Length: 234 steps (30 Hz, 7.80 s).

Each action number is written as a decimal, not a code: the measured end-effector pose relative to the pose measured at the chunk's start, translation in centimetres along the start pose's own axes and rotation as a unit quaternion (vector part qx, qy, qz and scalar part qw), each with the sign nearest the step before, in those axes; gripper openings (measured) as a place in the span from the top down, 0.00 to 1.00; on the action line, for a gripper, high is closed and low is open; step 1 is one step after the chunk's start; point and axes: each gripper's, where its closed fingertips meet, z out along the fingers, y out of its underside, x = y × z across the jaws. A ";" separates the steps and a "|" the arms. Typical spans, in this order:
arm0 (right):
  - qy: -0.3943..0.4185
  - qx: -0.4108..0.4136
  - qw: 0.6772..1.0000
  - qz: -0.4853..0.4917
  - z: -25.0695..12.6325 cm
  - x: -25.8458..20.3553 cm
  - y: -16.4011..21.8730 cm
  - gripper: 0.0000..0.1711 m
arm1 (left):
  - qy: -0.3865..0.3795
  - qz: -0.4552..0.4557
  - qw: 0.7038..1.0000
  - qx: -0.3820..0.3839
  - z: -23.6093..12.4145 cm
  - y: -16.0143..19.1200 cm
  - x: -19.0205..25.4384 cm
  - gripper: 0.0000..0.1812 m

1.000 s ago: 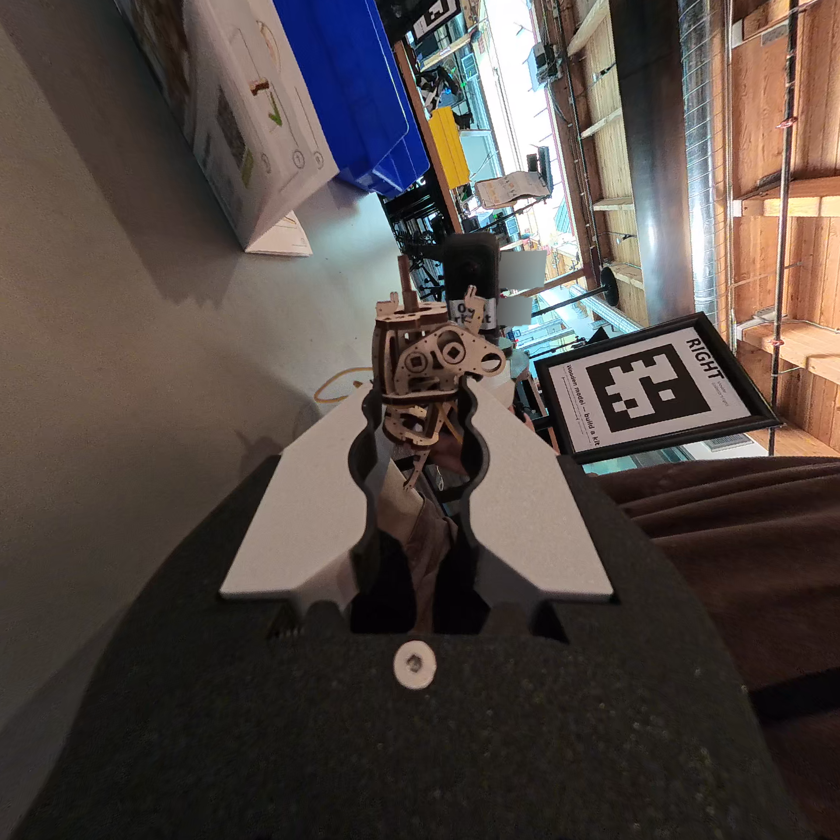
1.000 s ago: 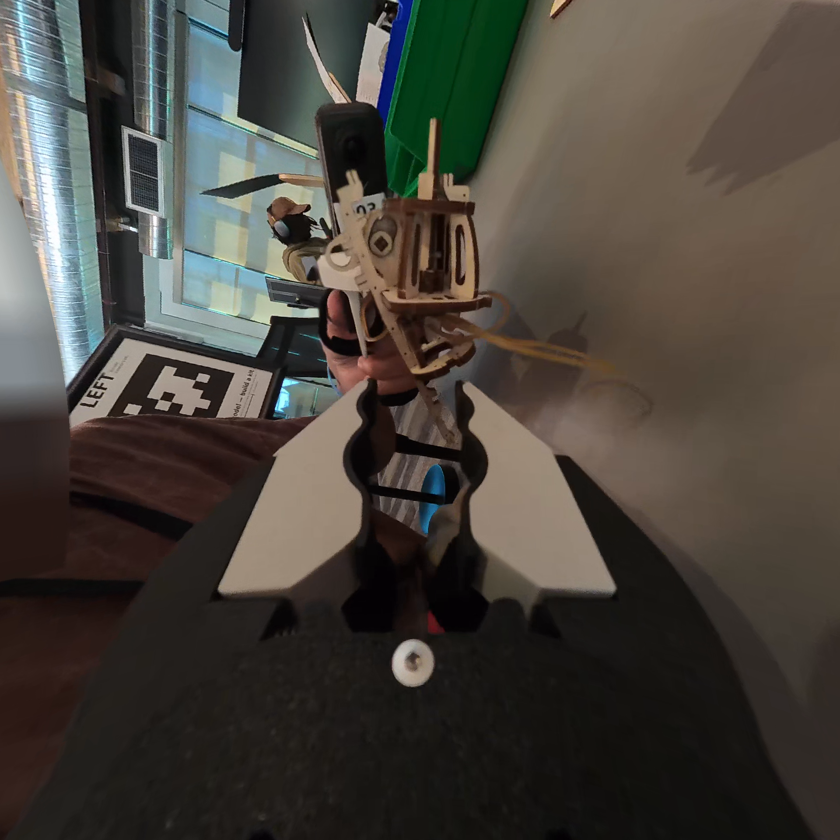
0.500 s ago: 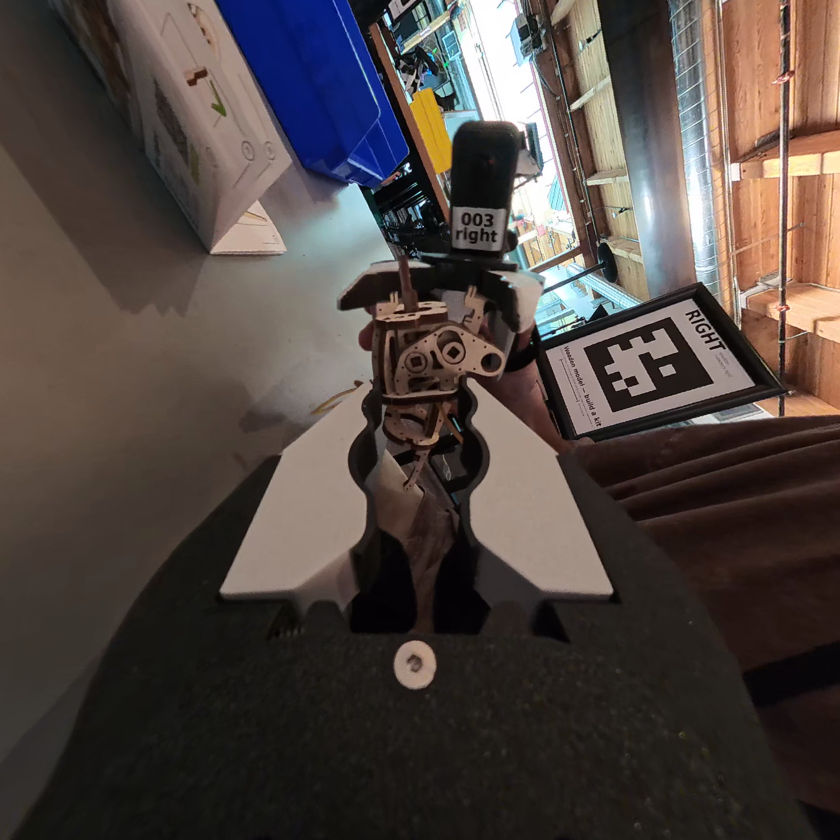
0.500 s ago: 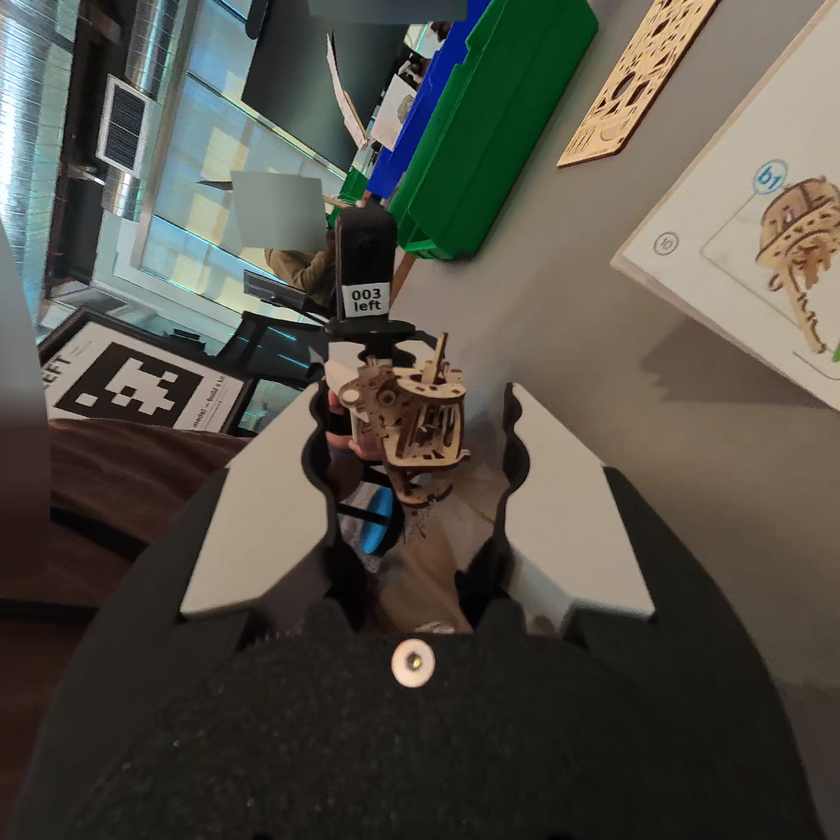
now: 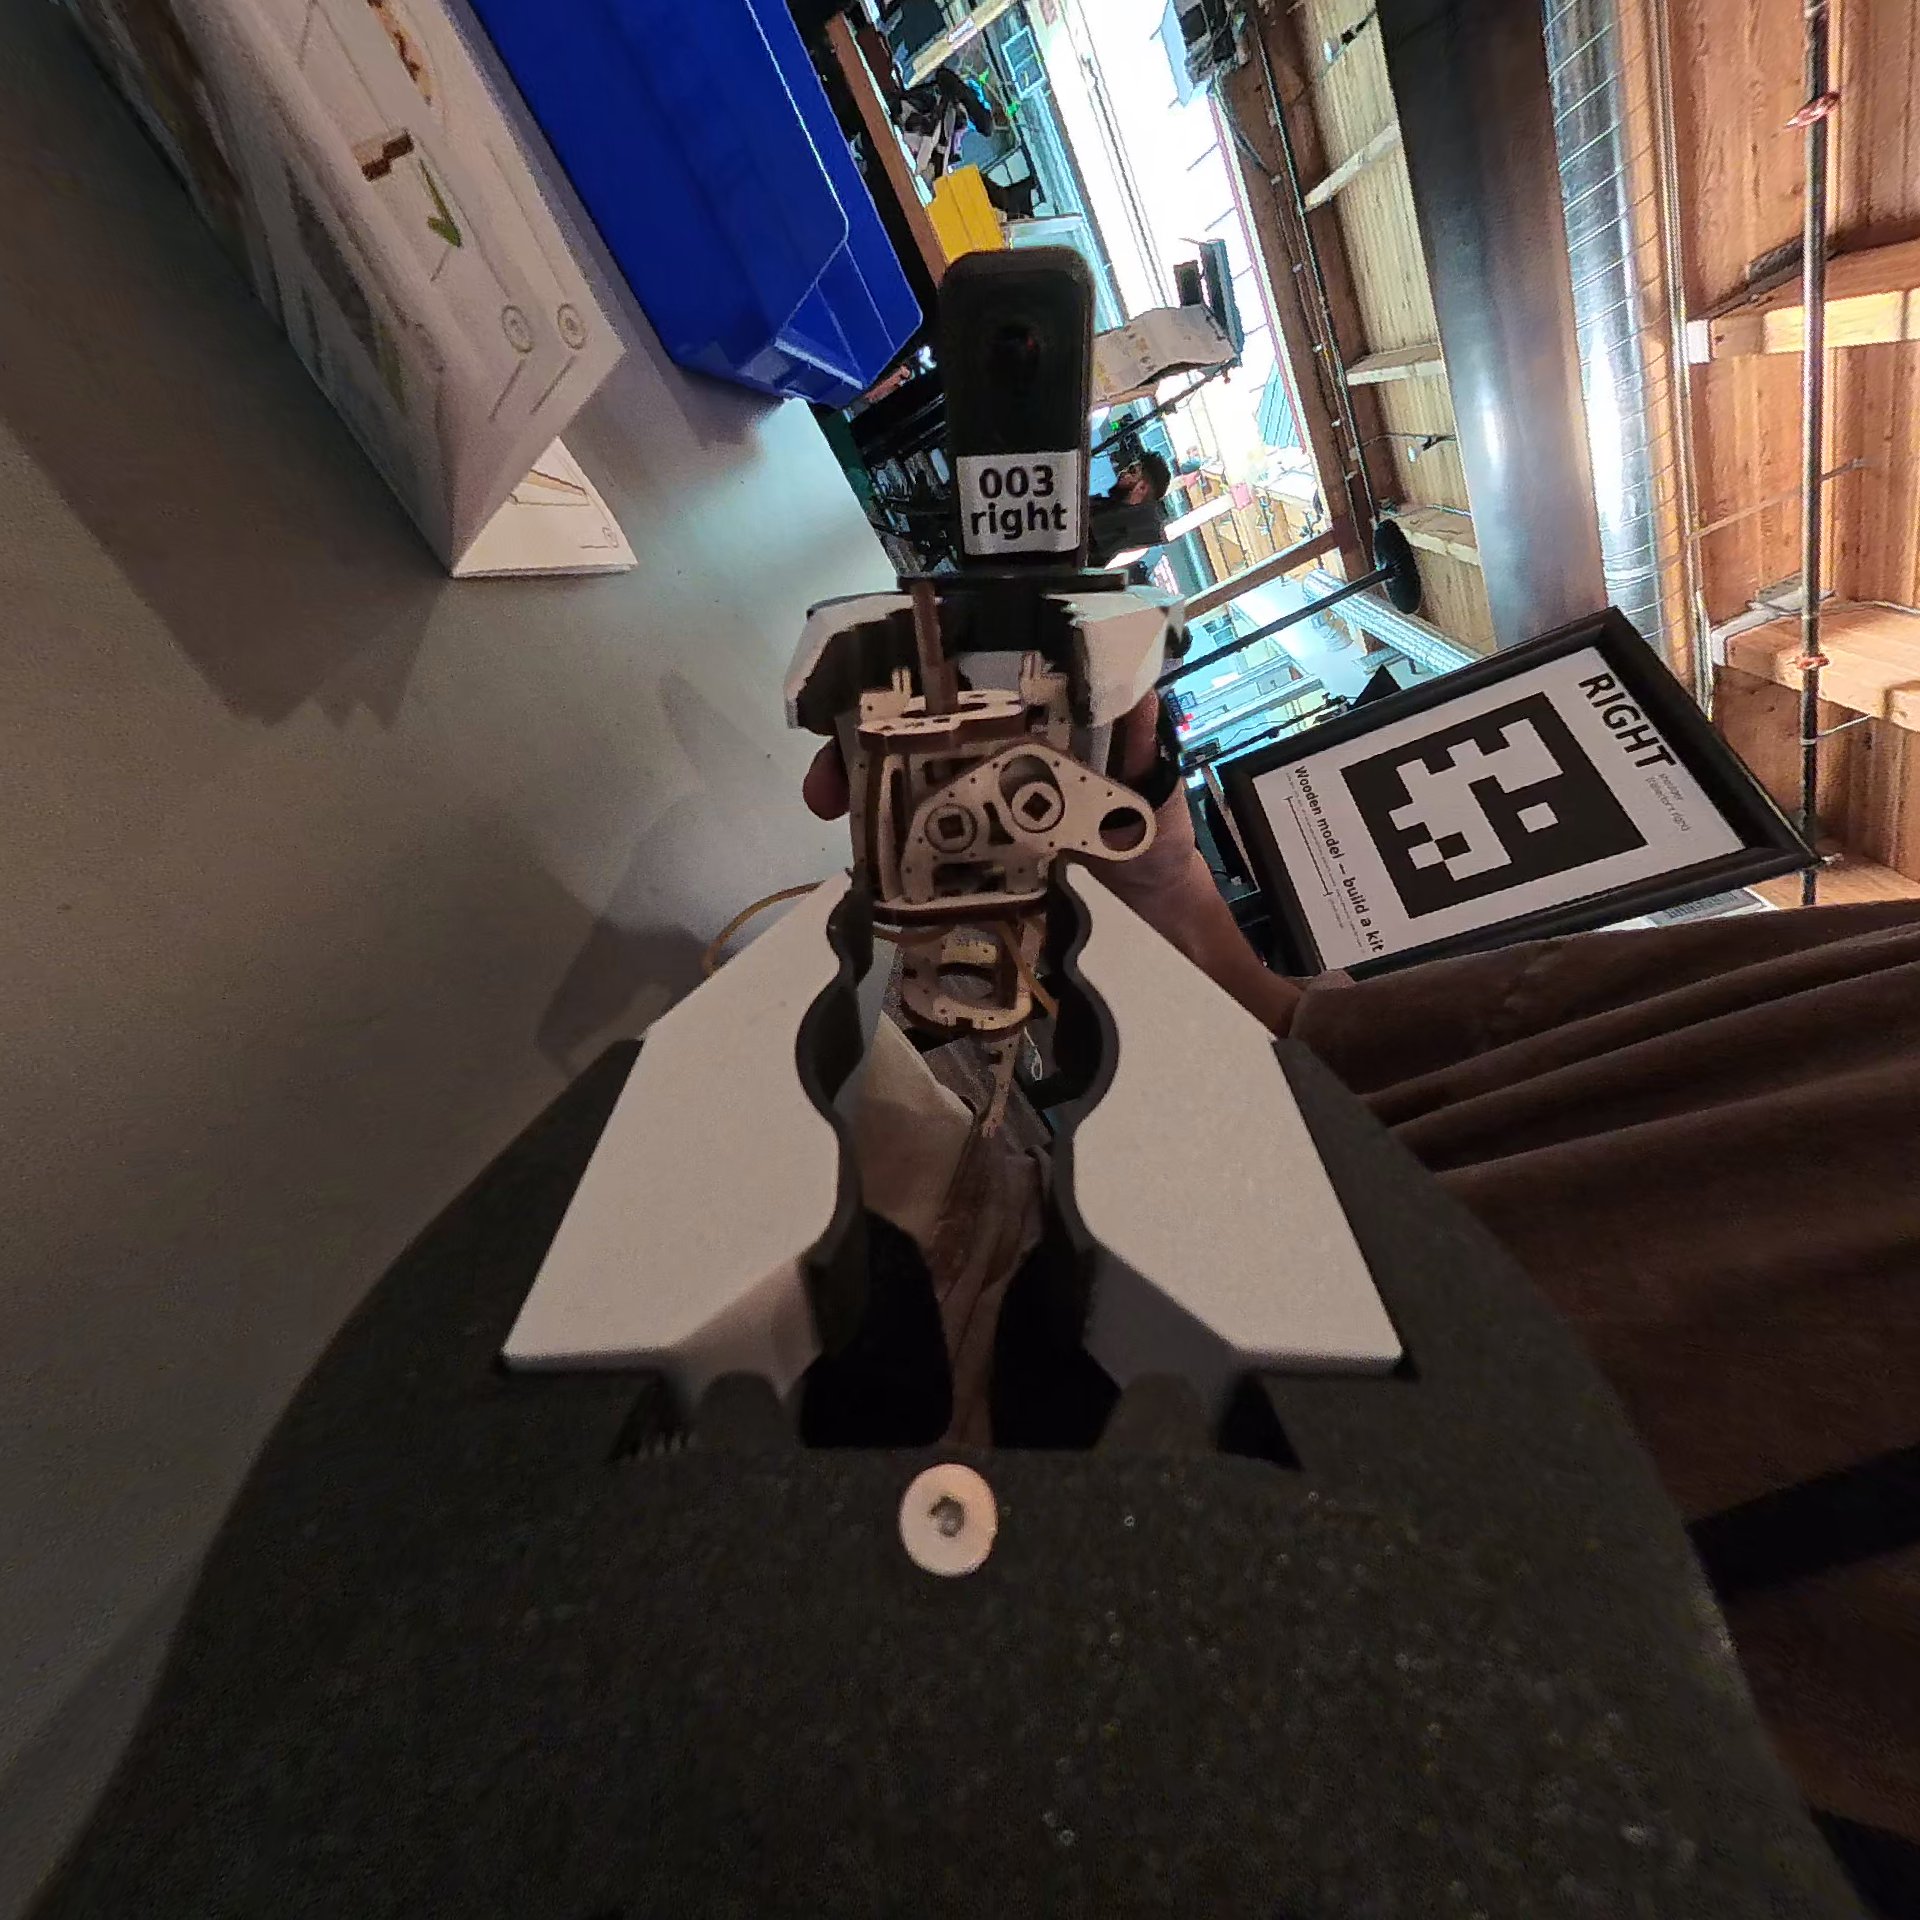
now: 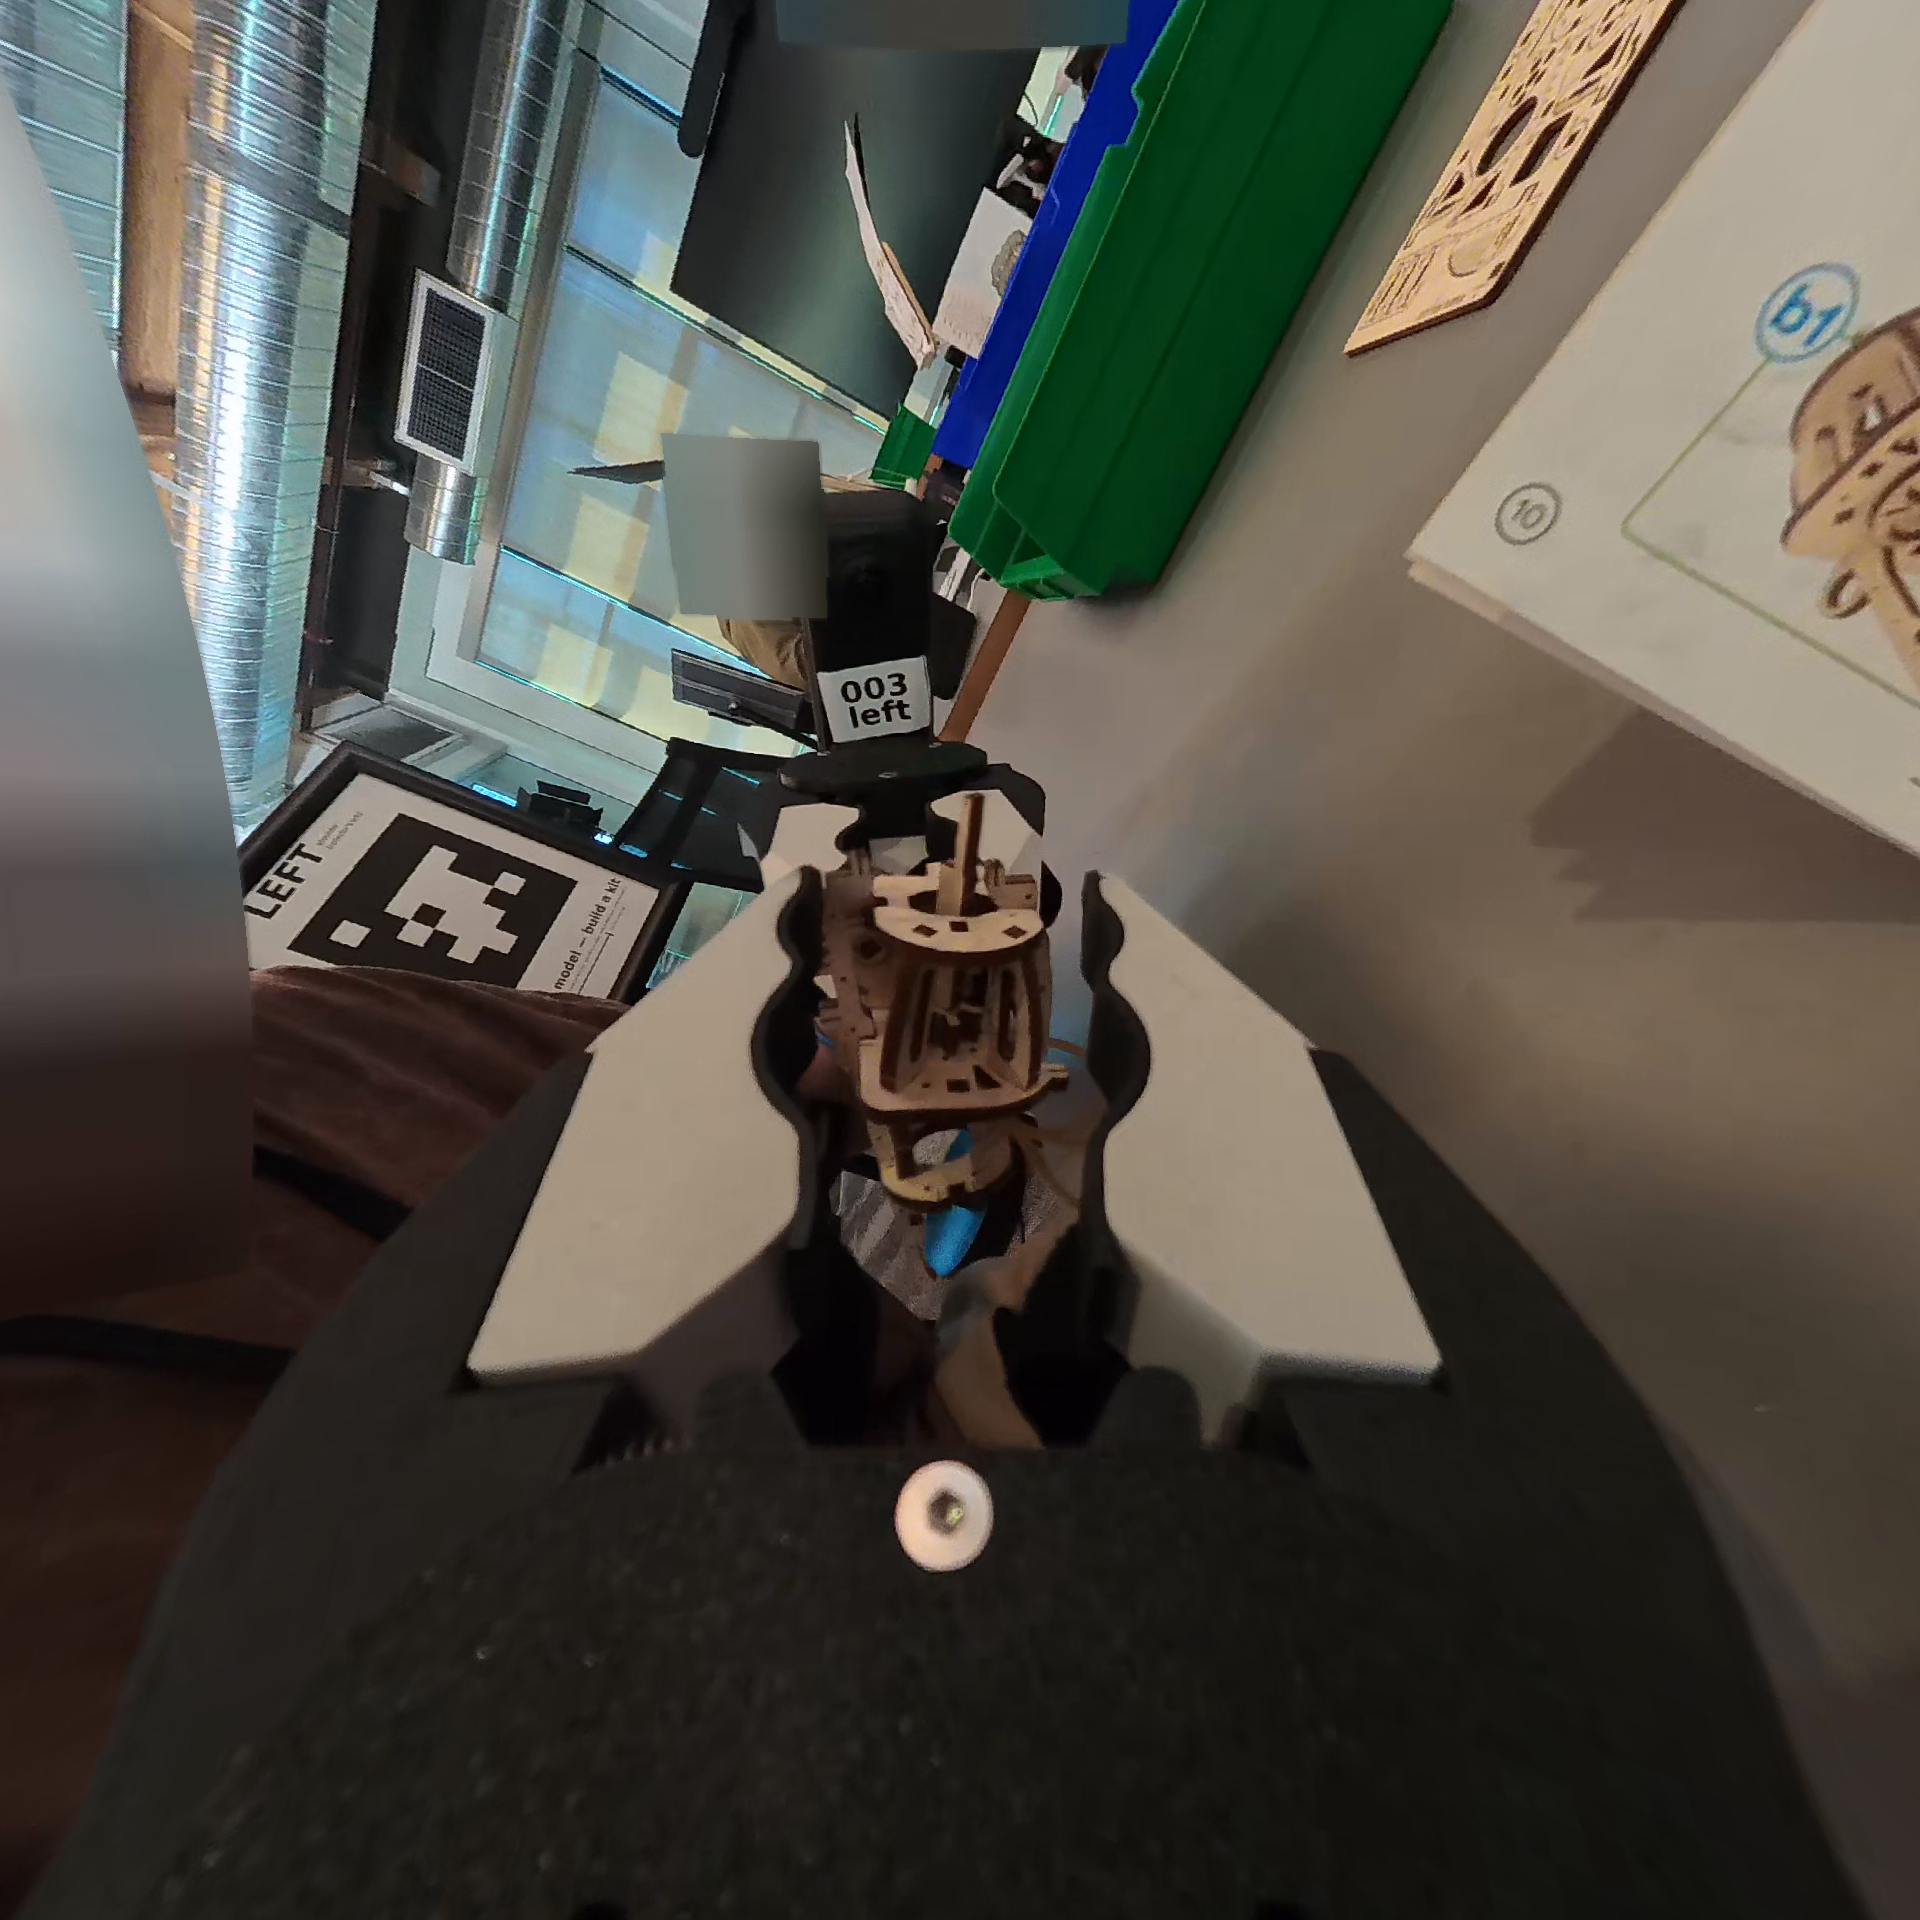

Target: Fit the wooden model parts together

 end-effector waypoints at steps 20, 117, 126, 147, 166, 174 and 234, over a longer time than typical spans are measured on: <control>-0.043 0.001 0.999 0.004 0.1 -0.7 0.4 0.78 | -0.020 0.040 0.999 -0.005 -0.1 0.0 0.4 0.83; -0.061 0.000 0.996 -0.061 -0.5 -2.4 0.9 0.80 | 0.009 0.075 0.997 -0.030 0.9 0.7 1.8 0.83; -0.077 -0.059 0.992 -0.080 -0.9 -2.2 2.0 0.78 | 0.004 0.108 0.993 -0.053 0.6 1.4 1.6 0.83; 0.018 -0.384 0.889 -0.249 -1.7 0.2 5.3 0.75 | -0.024 0.198 0.948 -0.248 -0.2 3.0 -0.4 0.83; -0.043 -0.342 0.919 -0.193 -2.0 1.2 5.8 0.75 | -0.022 0.196 0.926 -0.323 0.7 3.5 -1.5 0.83; -0.049 -0.330 0.919 -0.209 -2.1 1.5 6.2 0.76 | -0.026 0.195 0.923 -0.331 0.7 3.6 -1.7 0.83; -0.055 -0.198 0.967 -0.148 -1.8 2.6 2.7 0.72 | -0.025 0.162 0.955 -0.249 0.8 2.1 -2.8 0.83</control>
